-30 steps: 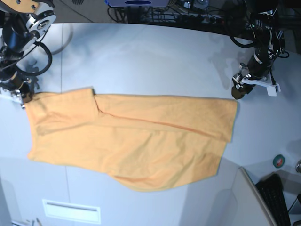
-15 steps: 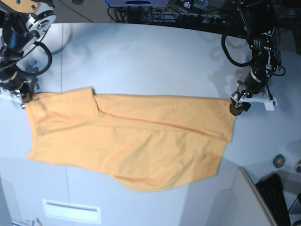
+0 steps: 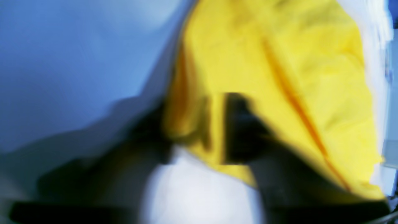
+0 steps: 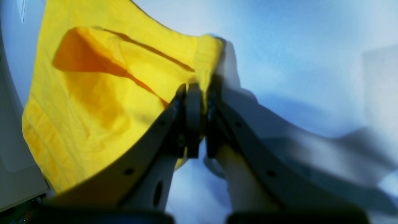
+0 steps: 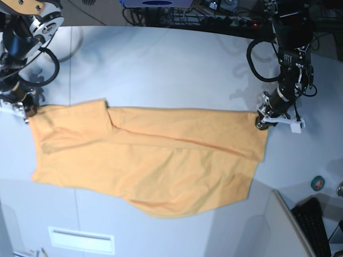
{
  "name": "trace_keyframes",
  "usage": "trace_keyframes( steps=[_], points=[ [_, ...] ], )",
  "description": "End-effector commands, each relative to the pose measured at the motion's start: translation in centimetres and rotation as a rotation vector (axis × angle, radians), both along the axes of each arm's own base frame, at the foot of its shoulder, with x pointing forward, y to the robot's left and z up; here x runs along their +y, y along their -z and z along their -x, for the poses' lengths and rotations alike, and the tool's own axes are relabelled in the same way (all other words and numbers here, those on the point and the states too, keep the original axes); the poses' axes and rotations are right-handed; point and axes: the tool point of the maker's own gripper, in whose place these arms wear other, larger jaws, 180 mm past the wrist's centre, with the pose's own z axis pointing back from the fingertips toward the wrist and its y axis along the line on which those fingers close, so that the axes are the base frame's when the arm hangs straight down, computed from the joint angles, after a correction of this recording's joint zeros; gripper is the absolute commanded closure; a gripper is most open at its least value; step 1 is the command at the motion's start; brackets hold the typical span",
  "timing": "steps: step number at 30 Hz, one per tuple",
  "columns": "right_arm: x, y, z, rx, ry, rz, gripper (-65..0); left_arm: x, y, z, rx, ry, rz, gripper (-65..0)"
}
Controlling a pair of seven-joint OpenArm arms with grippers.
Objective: Layout the t-shirt on the table in an organized manner, then fold the t-shirt properly
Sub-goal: 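Lift the shirt high with both grippers and flip it out flat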
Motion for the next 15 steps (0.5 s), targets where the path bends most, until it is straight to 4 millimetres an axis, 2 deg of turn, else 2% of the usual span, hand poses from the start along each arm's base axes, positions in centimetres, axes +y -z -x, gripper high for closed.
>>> trace_keyframes(
  steps=[1,4,7,12,15],
  points=[
    [-0.2,-0.1,0.0,0.026,-0.016,0.006,0.0,0.5,-1.0,-1.1,-0.027,0.006,-0.015,0.0],
    [-0.6,-0.9,-0.6,0.011,-0.023,0.023,0.0,0.4,-1.7,-1.9,-0.046,0.015,-0.02,0.0],
    [-0.7,-2.4,-1.3,0.003,-0.057,0.031,0.0,-1.2,-2.0,-2.6,-0.051,0.073,-0.029,0.0],
    [-2.4,-7.3,-2.9,-0.042,-0.113,0.114,0.0,-2.2,-5.5,-4.4,-0.07,0.094,-0.088,0.0],
    [-3.2,-10.9,-4.0,-0.073,-0.146,0.166,0.0,-2.0,-8.9,-5.7,-0.1,0.116,-0.122,0.0]
  ],
)
